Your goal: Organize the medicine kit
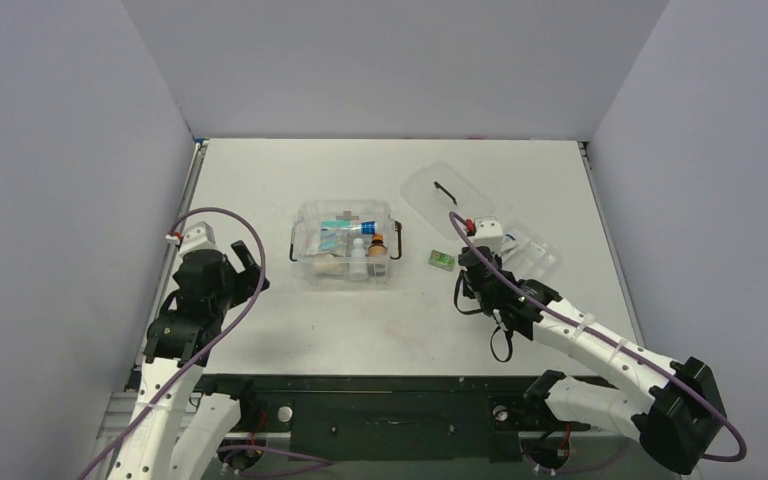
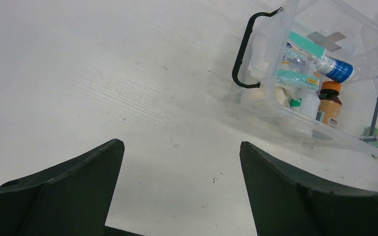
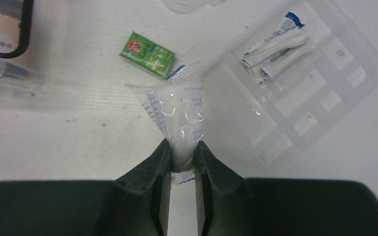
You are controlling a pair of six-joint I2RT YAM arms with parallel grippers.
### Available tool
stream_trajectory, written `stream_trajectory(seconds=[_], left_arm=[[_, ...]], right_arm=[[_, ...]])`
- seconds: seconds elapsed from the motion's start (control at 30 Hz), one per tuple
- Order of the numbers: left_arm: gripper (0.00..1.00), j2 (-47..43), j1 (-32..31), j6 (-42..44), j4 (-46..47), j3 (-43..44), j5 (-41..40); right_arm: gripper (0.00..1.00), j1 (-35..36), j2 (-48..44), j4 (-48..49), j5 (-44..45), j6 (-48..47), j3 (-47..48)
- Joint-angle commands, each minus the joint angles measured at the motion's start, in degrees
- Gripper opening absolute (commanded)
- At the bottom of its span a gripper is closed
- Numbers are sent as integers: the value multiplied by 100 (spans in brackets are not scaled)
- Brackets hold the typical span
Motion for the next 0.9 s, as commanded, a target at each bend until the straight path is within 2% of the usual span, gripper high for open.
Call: stream_trajectory(seconds=[0.0, 0.3, 0.5, 0.63, 0.87], left_arm=[[87, -20, -33, 7, 117, 150, 44], [87, -21, -96, 11, 124, 149, 46], [87, -49, -166, 15, 131, 149, 51], [87, -76, -215, 20, 130, 143, 40], [87, -111, -346, 19, 129, 141, 22]], right_arm=[[1, -448, 97, -411, 52, 181, 31], [1, -1364, 682, -871, -597, -495, 624], [1, -1463, 1660, -1890, -209, -1597, 1601], [1, -1640, 2068, -2275, -295, -2048, 1746], [1, -1830, 2343, -2235, -644, -2307, 1671]])
